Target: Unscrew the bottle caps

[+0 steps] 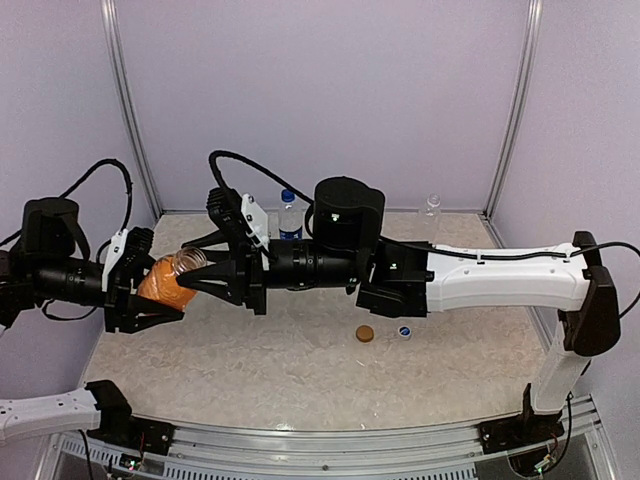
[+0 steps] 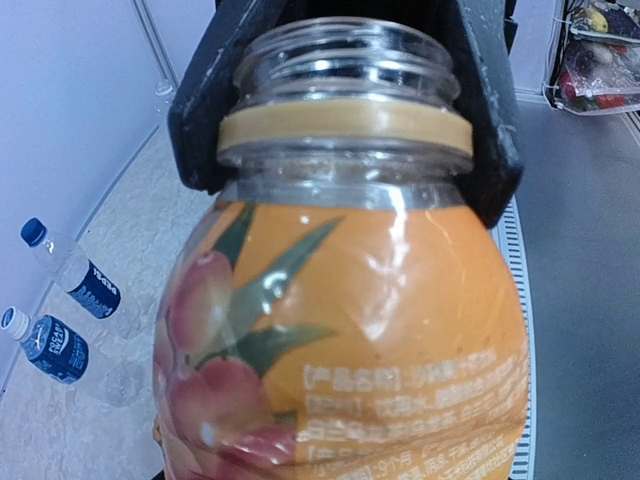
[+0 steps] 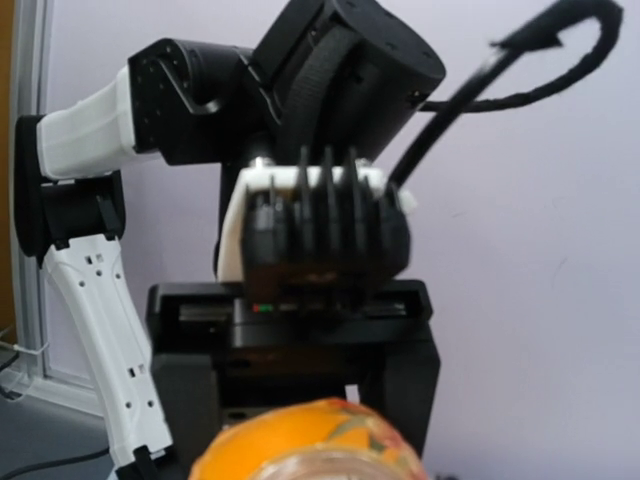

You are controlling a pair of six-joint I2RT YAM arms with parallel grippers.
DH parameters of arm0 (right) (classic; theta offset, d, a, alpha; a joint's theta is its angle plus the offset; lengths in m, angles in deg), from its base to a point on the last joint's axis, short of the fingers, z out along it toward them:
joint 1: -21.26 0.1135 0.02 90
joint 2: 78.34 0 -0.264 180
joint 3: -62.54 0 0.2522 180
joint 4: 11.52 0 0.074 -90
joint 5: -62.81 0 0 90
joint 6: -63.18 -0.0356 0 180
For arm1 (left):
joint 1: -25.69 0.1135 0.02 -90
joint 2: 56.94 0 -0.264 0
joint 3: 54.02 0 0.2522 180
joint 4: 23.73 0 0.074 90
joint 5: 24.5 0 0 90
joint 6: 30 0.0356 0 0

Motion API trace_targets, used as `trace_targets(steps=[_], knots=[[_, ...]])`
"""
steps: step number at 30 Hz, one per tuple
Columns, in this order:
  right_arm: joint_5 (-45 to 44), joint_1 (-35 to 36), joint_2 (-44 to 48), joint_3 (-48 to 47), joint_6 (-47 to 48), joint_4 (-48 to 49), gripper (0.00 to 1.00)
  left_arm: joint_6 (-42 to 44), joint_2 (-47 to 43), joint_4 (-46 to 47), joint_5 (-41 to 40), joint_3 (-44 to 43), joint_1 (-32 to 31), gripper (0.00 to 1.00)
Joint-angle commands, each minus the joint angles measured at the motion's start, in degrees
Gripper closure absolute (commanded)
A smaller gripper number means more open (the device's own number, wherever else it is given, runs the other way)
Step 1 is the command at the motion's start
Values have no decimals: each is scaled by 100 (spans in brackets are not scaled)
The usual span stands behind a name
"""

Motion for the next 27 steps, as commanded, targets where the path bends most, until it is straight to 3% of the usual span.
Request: trace_targets(steps=[1, 2, 3, 4, 5, 6, 11, 15, 17, 22, 27], knots=[[97, -3, -118, -183, -118, -192, 100, 74, 31, 91, 51, -114, -11, 68], [89, -9, -98, -178, -117, -225, 100, 71, 23, 84, 43, -101, -11, 67], [68, -18, -65, -152, -142, -237, 100, 67, 23, 89, 22, -85, -11, 57], [17, -32, -30, -133, -199, -263, 100, 71, 16, 92, -3, -60, -11, 38], [-98, -66, 22, -108, -280, -302, 100, 56, 1, 112, -52, -29, -11, 10], [-288, -98, 77, -80, -358, -401, 100, 22, -12, 159, -128, 13, -5, 2], [-2285, -336, 562, 220, -947, -1631, 100, -215, -231, 525, -539, 251, 13, 1], [-4413, -807, 1008, 663, -2124, -3400, 100, -631, -570, 997, -939, 718, 178, 1], [-5023, -1135, 1324, 1174, -2743, -3927, 100, -857, -757, 1241, -1043, 1049, 317, 1], [-5704, -2151, 2058, 2555, -3639, -4521, 100, -1675, -1218, 1850, -1399, 1846, 789, 1], [-6135, -3117, 2392, 3212, -3556, -4637, 100, -2371, -1608, 2133, -1593, 2418, 1442, 1]])
